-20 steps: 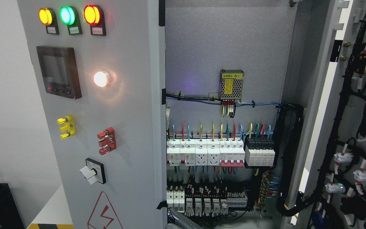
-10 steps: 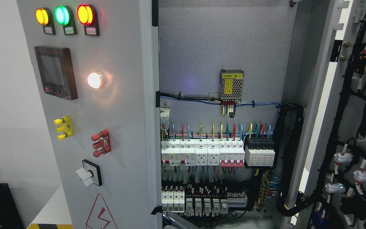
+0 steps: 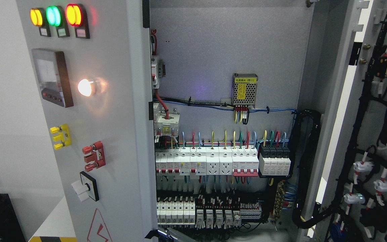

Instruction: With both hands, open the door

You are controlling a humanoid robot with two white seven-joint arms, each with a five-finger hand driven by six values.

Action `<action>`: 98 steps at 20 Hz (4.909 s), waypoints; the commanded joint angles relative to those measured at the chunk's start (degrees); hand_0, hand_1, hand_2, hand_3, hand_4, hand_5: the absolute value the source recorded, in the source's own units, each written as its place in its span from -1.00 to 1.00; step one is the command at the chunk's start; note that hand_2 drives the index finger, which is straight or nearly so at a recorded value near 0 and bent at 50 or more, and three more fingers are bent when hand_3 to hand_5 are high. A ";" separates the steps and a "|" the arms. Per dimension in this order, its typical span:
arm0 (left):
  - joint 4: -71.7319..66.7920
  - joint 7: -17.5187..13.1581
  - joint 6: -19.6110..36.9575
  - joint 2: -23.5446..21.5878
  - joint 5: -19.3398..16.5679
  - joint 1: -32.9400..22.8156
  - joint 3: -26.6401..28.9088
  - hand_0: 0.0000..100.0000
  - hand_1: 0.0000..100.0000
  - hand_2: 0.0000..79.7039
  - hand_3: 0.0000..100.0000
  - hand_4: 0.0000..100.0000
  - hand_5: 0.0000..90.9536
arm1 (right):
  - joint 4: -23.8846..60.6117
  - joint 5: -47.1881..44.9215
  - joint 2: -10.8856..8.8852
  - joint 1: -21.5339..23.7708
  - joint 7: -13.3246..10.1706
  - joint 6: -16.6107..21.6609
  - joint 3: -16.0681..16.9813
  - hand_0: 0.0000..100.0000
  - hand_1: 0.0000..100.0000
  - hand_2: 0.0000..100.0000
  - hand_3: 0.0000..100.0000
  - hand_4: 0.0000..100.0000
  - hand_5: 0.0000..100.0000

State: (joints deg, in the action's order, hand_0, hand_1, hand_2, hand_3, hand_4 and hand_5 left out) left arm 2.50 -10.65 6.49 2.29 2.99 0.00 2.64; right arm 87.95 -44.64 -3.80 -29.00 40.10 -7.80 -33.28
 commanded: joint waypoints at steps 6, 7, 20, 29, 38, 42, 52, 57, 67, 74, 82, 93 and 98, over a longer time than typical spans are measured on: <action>0.05 0.02 0.01 0.00 0.00 -1.05 0.00 -0.76 -0.22 -1.00 -1.00 -1.00 -1.00 | 2.67 -0.10 0.29 -0.18 0.07 -0.55 -3.10 -0.76 -0.22 -1.00 -1.00 -1.00 -1.00; -0.04 0.02 -0.08 0.00 0.00 -1.05 0.00 -0.76 -0.22 -1.00 -1.00 -1.00 -1.00 | 2.67 -0.10 0.37 -0.27 0.07 -0.55 -3.46 -0.76 -0.22 -1.00 -1.00 -1.00 -1.00; 0.05 0.02 0.01 0.00 0.00 -1.05 0.00 -0.76 -0.22 -1.00 -1.00 -1.00 -1.00 | 3.46 0.08 1.43 -1.68 -0.19 -0.55 -7.85 -0.76 -0.22 -1.00 -1.00 -1.00 -1.00; 0.05 0.02 -0.08 0.00 0.00 -1.05 0.00 -0.76 -0.22 -1.00 -1.00 -1.00 -1.00 | 3.37 0.08 1.87 -1.85 -0.28 -0.46 -10.66 -0.76 -0.22 -1.00 -1.00 -1.00 -1.00; 0.05 0.02 0.01 0.00 0.00 -1.05 0.00 -0.76 -0.22 -1.00 -1.00 -1.00 -1.00 | 2.58 0.25 3.98 -4.66 -0.55 -0.55 -12.25 -0.76 -0.22 -1.00 -1.00 -1.00 -1.00; -0.04 0.02 0.01 0.00 0.00 -1.05 0.00 -0.76 -0.22 -1.00 -1.00 -1.00 -1.00 | 2.23 0.25 4.68 -5.54 -0.55 -0.55 -12.34 -0.76 -0.22 -1.00 -1.00 -1.00 -1.00; -0.04 0.02 0.01 0.00 0.00 -1.05 0.00 -0.76 -0.22 -1.00 -1.00 -1.00 -1.00 | 2.32 0.25 5.30 -6.77 -0.55 -2.40 -13.21 -0.76 -0.22 -1.00 -1.00 -1.00 -1.00; 0.05 0.02 0.01 0.00 0.00 -1.05 0.00 -0.76 -0.22 -1.00 -1.00 -1.00 -1.00 | 2.23 0.34 6.17 -7.74 -0.55 -2.48 -13.39 -0.76 -0.22 -1.00 -1.00 -1.00 -1.00; -0.04 0.02 0.01 0.00 0.00 -1.05 0.00 -0.76 -0.22 -1.00 -1.00 -1.00 -1.00 | 2.23 0.87 7.40 -8.71 -0.55 -2.57 -15.41 -0.76 -0.22 -1.00 -1.00 -1.00 -1.00; -0.04 0.02 0.01 0.00 0.00 -1.05 0.00 -0.76 -0.22 -1.00 -1.00 -1.00 -1.00 | 1.62 1.48 8.28 -8.97 -1.59 -2.57 -15.77 -0.76 -0.22 -1.00 -1.00 -1.00 -1.00; -0.22 0.02 -0.08 0.00 -0.17 -1.05 -0.18 -0.76 -0.22 -1.00 -1.00 -1.00 -1.00 | 0.03 2.01 8.02 -8.97 -1.86 -2.40 -13.93 -0.76 -0.22 -1.00 -1.00 -1.00 -1.00; 24.77 0.02 0.01 -0.53 -0.79 -12.19 -2.20 -0.76 -0.22 -1.00 -1.00 -1.00 -1.00 | -0.75 2.01 4.60 -4.41 -1.95 -1.96 -7.07 -0.76 -0.22 -1.00 -1.00 -1.00 -1.00; 50.72 0.02 0.27 -3.95 -3.33 -22.92 -4.48 -0.76 -0.22 -1.00 -1.00 -1.00 -1.00 | -0.41 2.10 2.57 -0.72 -4.13 -1.34 -3.38 -0.76 -0.22 -1.00 -1.00 -1.00 -1.00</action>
State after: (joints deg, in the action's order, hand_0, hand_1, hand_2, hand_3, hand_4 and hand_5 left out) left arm 19.91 -10.52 6.32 1.14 1.51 -12.75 0.90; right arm 88.01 -42.63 1.70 -33.10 37.43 -9.49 -42.57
